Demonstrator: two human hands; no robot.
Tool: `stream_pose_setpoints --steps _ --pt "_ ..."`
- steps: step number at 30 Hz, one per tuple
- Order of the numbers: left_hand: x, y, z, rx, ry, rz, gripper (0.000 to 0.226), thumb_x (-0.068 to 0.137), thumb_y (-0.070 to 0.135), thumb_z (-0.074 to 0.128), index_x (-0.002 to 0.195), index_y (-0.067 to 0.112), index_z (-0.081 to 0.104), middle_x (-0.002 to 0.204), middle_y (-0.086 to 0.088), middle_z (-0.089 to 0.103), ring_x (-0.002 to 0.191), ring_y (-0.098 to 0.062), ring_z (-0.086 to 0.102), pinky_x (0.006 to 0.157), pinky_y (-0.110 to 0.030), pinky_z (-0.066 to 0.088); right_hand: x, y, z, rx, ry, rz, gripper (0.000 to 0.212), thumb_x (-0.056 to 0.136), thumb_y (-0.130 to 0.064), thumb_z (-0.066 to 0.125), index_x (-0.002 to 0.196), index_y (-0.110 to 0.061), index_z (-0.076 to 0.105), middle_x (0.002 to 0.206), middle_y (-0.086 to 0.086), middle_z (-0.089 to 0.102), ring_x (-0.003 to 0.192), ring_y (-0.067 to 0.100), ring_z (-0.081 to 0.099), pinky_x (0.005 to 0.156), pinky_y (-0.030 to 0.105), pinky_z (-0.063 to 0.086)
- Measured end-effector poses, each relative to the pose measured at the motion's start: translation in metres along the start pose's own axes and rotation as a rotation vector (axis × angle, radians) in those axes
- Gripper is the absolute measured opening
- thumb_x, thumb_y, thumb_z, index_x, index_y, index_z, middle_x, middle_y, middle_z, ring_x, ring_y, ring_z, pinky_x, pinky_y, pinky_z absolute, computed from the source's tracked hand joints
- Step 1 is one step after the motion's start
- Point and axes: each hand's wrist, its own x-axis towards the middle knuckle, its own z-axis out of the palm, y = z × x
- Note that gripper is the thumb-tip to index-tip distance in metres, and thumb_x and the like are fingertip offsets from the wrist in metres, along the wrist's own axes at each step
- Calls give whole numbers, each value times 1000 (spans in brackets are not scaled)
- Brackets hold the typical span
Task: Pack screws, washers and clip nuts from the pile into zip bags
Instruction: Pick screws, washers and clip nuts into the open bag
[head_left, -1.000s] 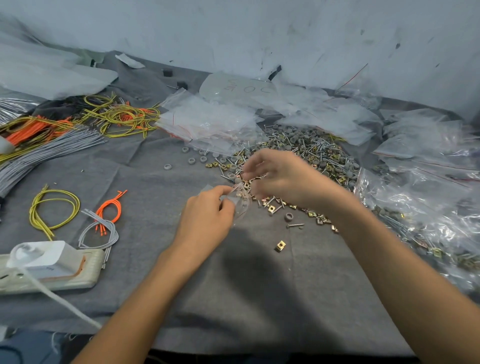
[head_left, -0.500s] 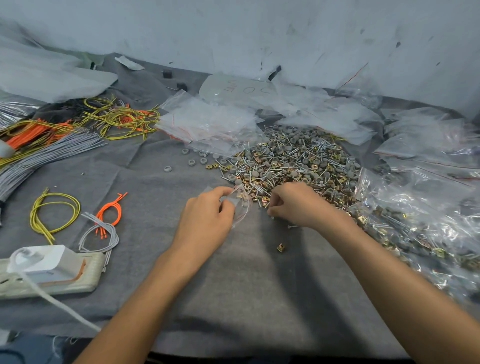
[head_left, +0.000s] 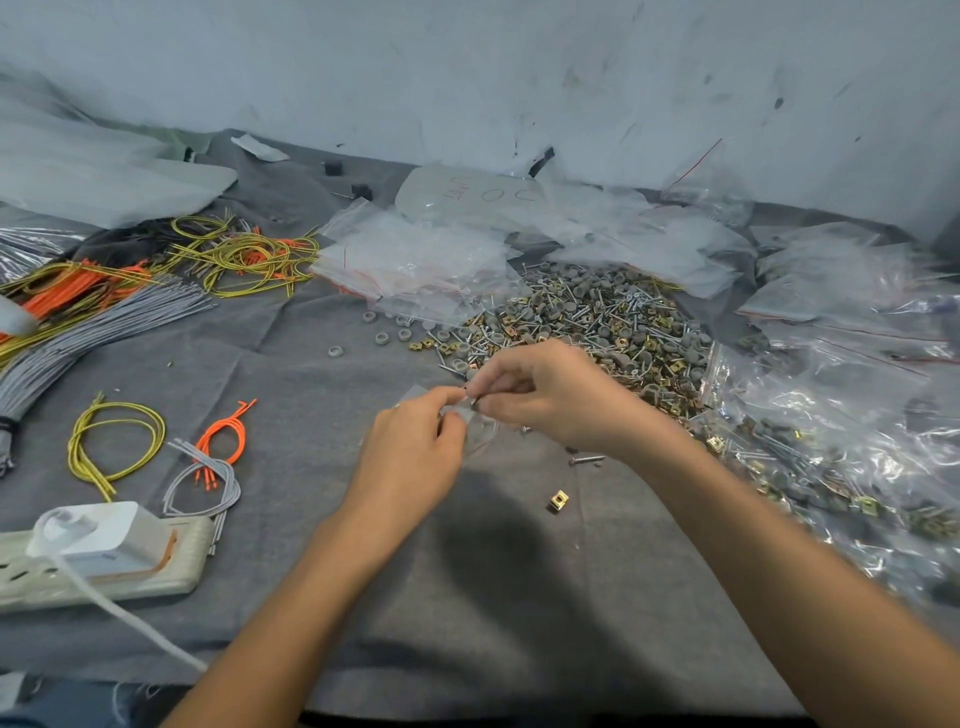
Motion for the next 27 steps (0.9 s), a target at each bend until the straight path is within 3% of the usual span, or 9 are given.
stream_pose_setpoints --steps 3,5,7,9,12,15,18,22,27 --pt "0 -1 -2 1 -10 4 37 96 19 48 125 31 69 89 -6 73 94 -28 64 73 -32 40 0 -4 3 -131 -47 -9 20 92 -22 73 108 -33 77 96 -13 77 87 3 72 81 33 61" --pt "1 -2 -2 10 0 2 36 96 19 49 124 30 69 91 -5 73 96 -28 64 75 -32 40 0 -4 -2 -115 -4 -12 21 94 -19 69 106 -35 76 91 -11 76 78 13 73 72 39 61" --pt "1 -2 -4 23 -7 5 35 96 20 49 124 29 69 85 -2 72 98 -29 64 80 -34 42 0 0 -9 -126 39 -5 31 92 -10 63 108 -35 73 89 -10 69 68 8 64 60 31 55" --pt "2 -1 -9 40 -26 30 34 97 21 50 124 31 69 85 1 73 100 -28 64 83 -34 45 0 0 -11 -251 -33 -18 51 86 -2 61 122 -38 63 105 -16 55 82 -1 56 68 18 45" --pt "8 2 -26 42 -64 116 32 96 22 54 118 37 72 73 13 70 79 -6 65 74 -27 47 2 0 -5 -312 -99 -69 45 85 -8 71 125 -29 63 122 -9 55 108 7 54 90 25 47" --pt "16 4 -46 -20 -124 216 29 97 20 58 115 39 70 55 11 54 54 -3 49 57 -23 37 4 -2 -5 -170 -35 -57 18 88 -19 75 106 -20 71 109 -3 70 101 16 66 88 45 56" --pt "23 5 -64 -215 -104 206 20 99 26 61 118 29 68 65 5 55 58 -6 48 58 -29 41 1 -7 -12 61 6 -70 6 93 -22 72 95 -16 69 88 6 73 74 17 64 65 40 50" --pt "18 -4 -74 -515 -189 58 39 89 57 63 108 24 71 92 2 71 78 -3 62 69 -19 52 -5 -14 -26 254 27 -72 10 99 -23 64 99 -13 65 93 3 76 84 14 70 74 33 55" --pt "11 -1 -57 -772 -142 -35 25 83 29 66 99 11 71 87 -1 74 75 -9 63 75 -25 52 -16 -17 -40 552 59 -3 9 102 -16 58 97 -9 60 87 8 72 84 22 71 73 31 58"
